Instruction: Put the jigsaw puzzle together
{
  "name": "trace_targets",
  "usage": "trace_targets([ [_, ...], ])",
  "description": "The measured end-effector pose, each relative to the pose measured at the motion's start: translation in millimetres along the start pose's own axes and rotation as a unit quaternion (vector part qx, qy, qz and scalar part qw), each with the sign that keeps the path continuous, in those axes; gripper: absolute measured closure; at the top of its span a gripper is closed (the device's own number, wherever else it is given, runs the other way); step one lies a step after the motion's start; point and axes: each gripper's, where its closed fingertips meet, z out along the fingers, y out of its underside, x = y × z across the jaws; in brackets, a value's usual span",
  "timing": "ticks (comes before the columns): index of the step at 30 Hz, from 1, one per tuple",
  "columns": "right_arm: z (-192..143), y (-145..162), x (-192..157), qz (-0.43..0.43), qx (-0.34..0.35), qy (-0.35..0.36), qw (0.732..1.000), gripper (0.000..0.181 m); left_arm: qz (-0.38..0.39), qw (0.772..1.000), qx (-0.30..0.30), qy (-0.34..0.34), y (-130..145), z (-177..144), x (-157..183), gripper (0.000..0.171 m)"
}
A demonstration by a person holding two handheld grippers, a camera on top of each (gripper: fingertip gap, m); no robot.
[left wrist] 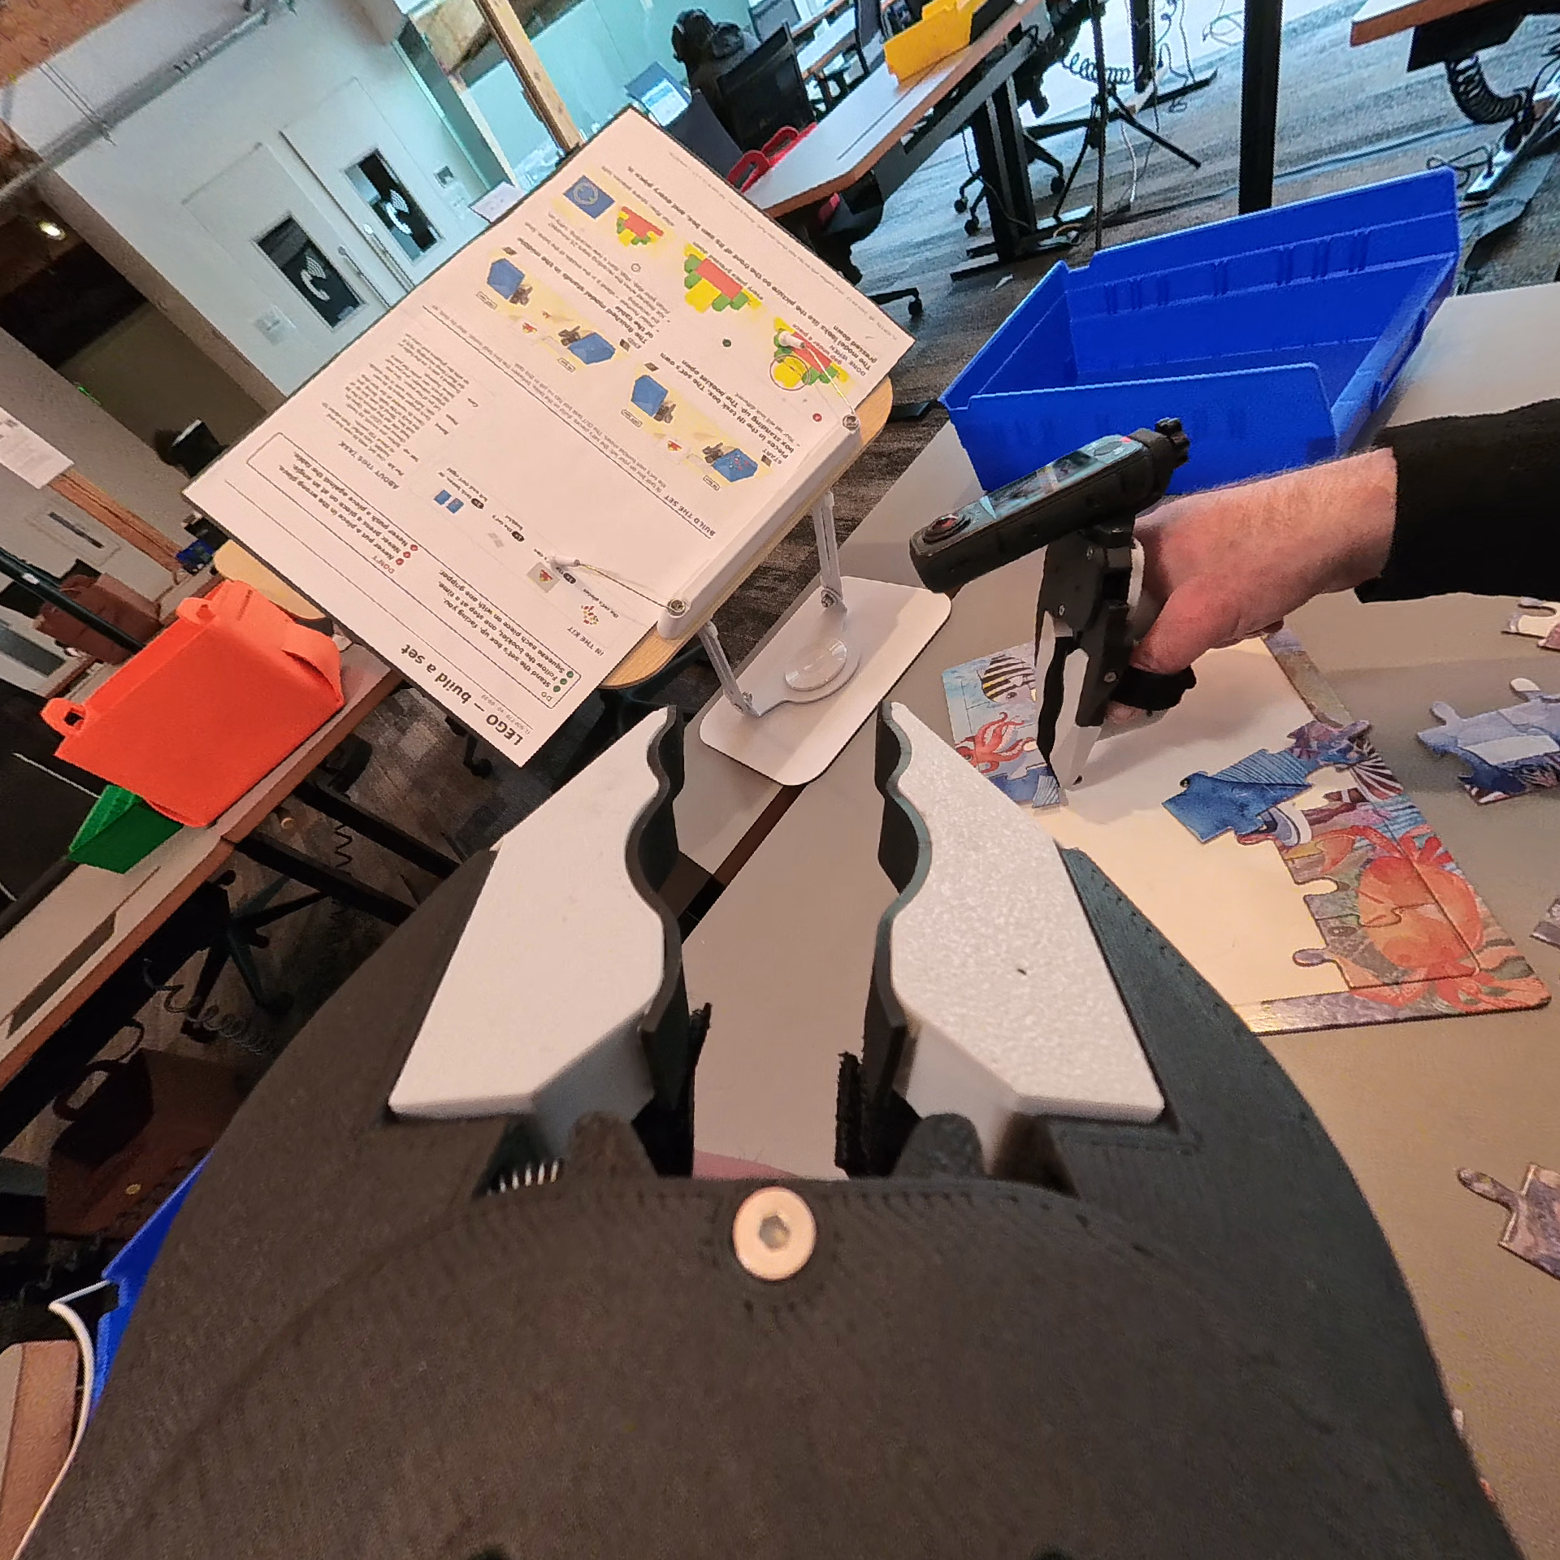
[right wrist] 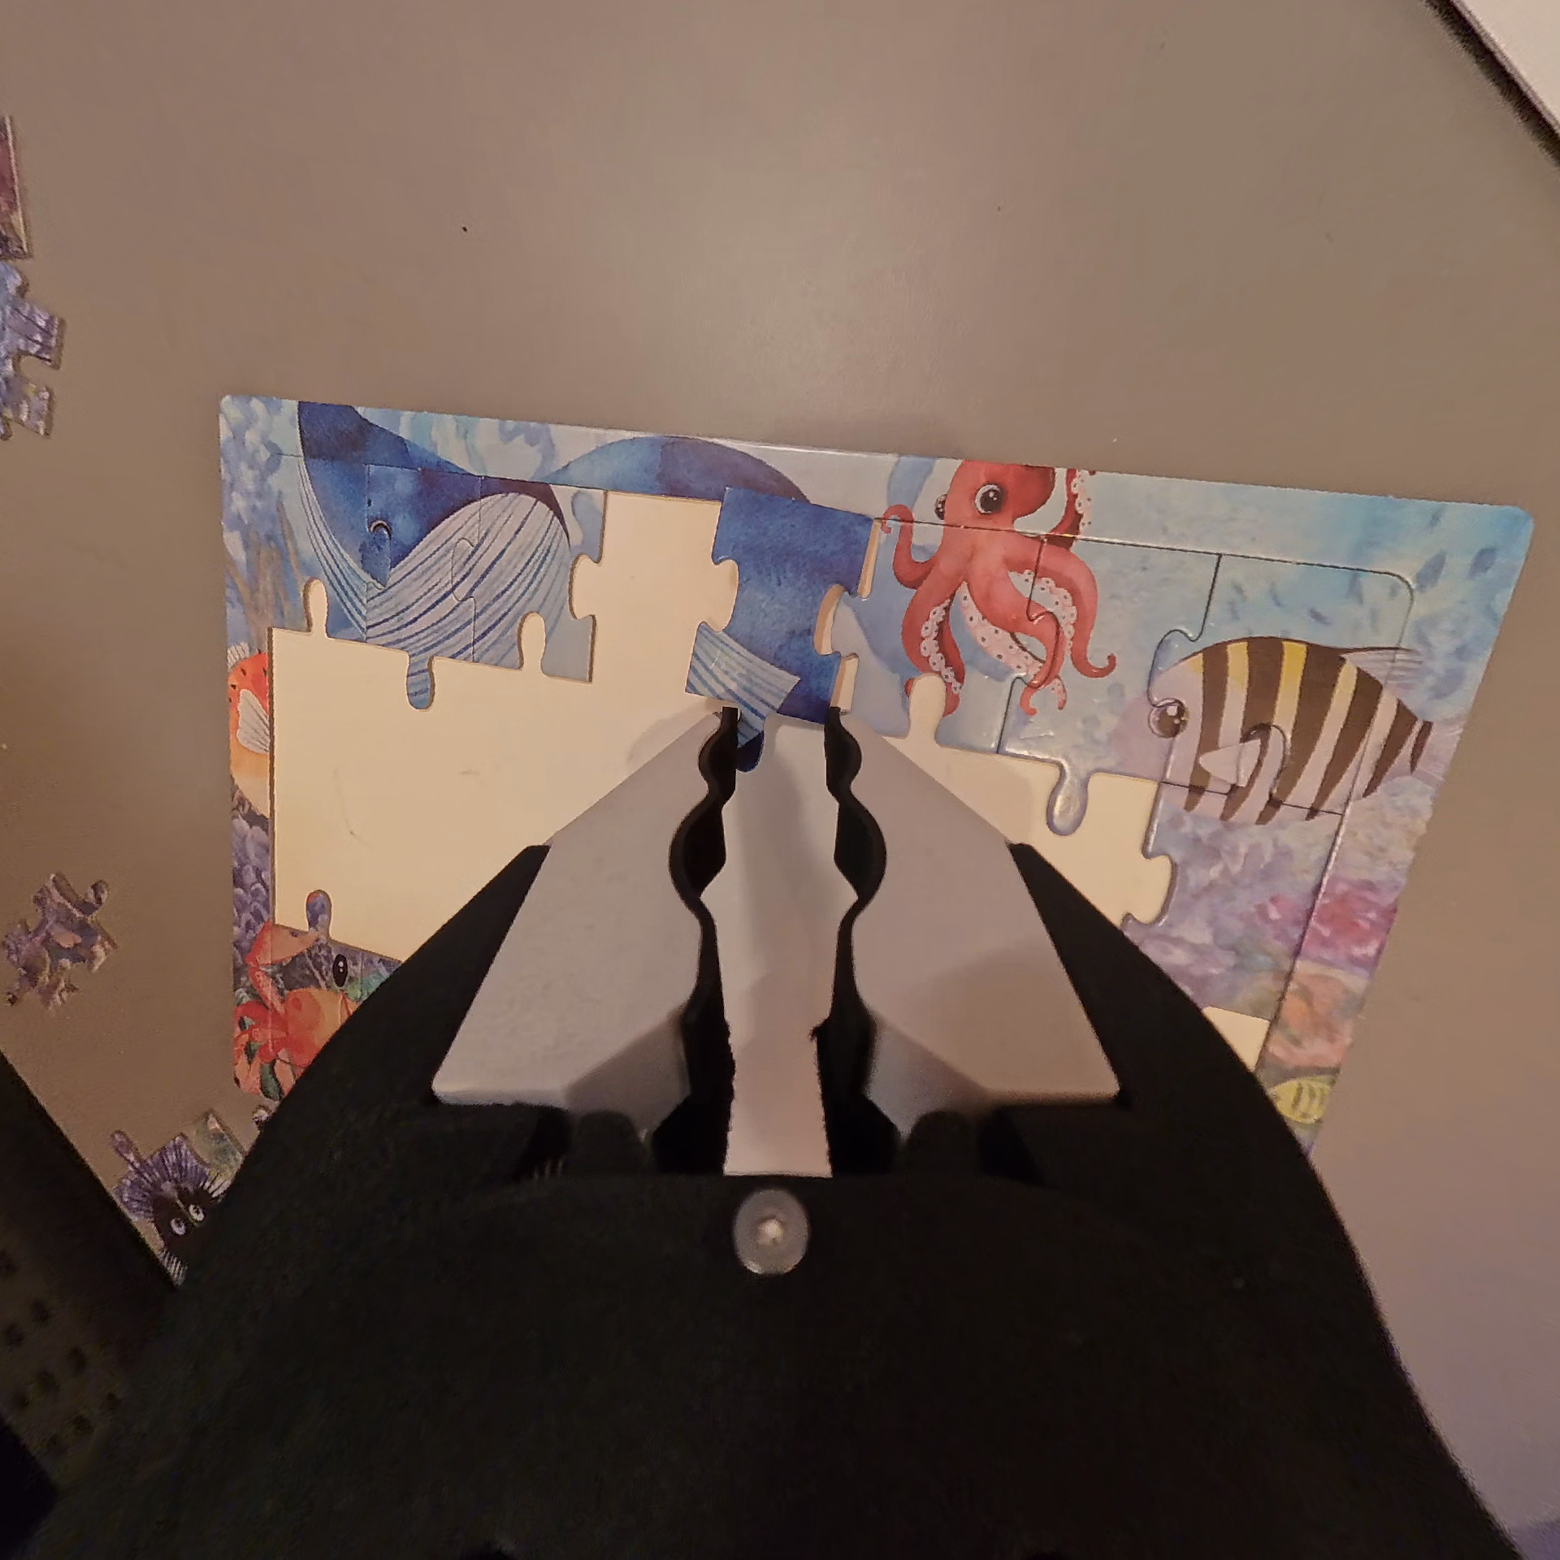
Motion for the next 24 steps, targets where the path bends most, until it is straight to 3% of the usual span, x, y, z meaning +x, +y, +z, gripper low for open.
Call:
trace_targets([
  [15,-11.9,13.2,-45.0,-0.042,0.019,-0.002,0.999,0.162,0.004,1.000,-0.002,0.002,-1.5,1.9,3.1,0.128],
  [24,-1.8,3.0,-30.3,-0.031,0.009,0.024,0.999,0.163,0.003,1.000,0.001,0.000,-1.8,-0.2,1.8,0.128],
])
